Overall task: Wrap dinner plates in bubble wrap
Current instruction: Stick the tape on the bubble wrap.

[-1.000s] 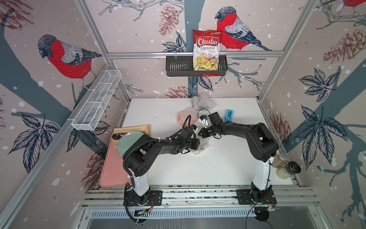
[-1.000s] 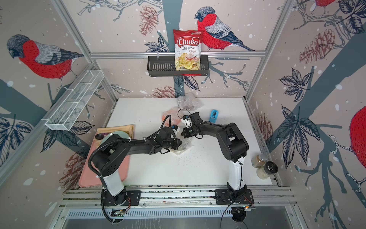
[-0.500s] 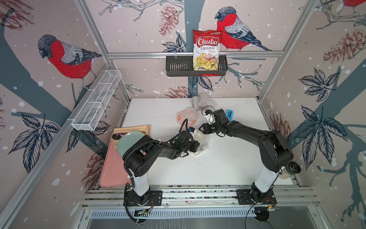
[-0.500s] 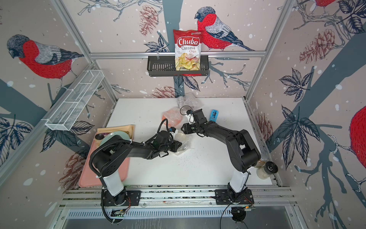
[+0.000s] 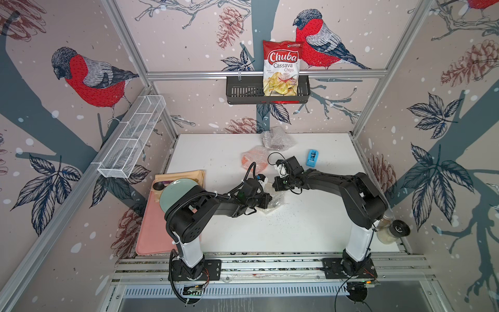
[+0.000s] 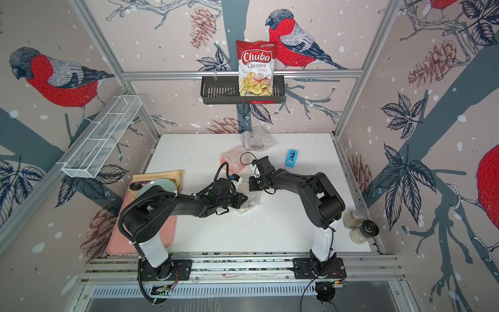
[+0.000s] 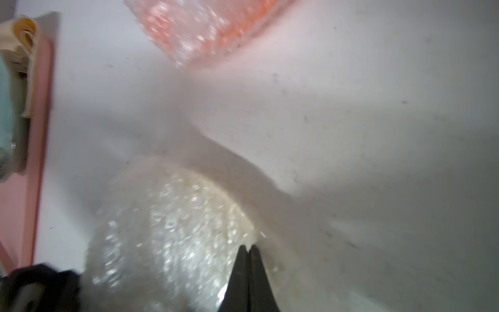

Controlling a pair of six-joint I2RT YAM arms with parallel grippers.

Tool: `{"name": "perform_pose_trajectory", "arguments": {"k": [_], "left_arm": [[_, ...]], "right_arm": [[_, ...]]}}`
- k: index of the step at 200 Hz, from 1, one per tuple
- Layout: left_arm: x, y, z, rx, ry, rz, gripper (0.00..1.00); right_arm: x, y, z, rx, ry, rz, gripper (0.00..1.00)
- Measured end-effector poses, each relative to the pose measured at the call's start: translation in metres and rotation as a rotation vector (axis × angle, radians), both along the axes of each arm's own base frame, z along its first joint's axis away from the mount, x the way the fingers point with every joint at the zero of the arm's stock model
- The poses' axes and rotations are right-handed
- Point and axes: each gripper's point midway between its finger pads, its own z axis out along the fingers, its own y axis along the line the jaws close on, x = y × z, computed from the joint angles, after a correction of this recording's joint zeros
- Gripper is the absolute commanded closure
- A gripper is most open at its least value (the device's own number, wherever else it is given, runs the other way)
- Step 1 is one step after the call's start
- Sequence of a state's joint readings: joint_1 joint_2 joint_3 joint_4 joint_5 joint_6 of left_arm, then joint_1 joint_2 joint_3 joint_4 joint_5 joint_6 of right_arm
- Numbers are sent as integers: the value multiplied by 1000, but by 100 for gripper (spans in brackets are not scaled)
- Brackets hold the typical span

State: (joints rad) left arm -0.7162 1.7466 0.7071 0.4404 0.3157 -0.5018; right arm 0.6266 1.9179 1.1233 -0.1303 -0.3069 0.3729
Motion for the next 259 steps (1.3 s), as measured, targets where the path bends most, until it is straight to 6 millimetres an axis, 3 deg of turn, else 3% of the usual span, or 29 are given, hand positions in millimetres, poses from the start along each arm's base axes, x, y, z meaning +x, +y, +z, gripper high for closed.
{"name": "perform_pose_trajectory", "arguments": {"k": [29, 57, 91, 125, 197, 220, 259], "left_arm": [[-11, 4, 34, -41, -6, -8, 81], [-1, 4, 53, -66, -35, 9, 79], [10, -4, 29, -22, 13, 17, 85], [-4, 4, 5, 0, 86, 20, 88], [-65, 32, 11, -86, 131, -18, 89], [-90, 49, 6, -88, 170, -2, 87], [-102, 71, 18, -110, 143, 61, 85]], "right_arm": [[0, 1, -3, -12, -9, -23, 100], [-1, 0, 0, -8, -10, -40, 100], [-3, 0, 11, 0, -20, -40, 99], [-3, 0, 20, 9, -33, -39, 100], [-7, 3, 1, 6, 7, -25, 100], [-7, 1, -2, 1, 6, -33, 100], [-7, 0, -3, -1, 3, -35, 100]]}}
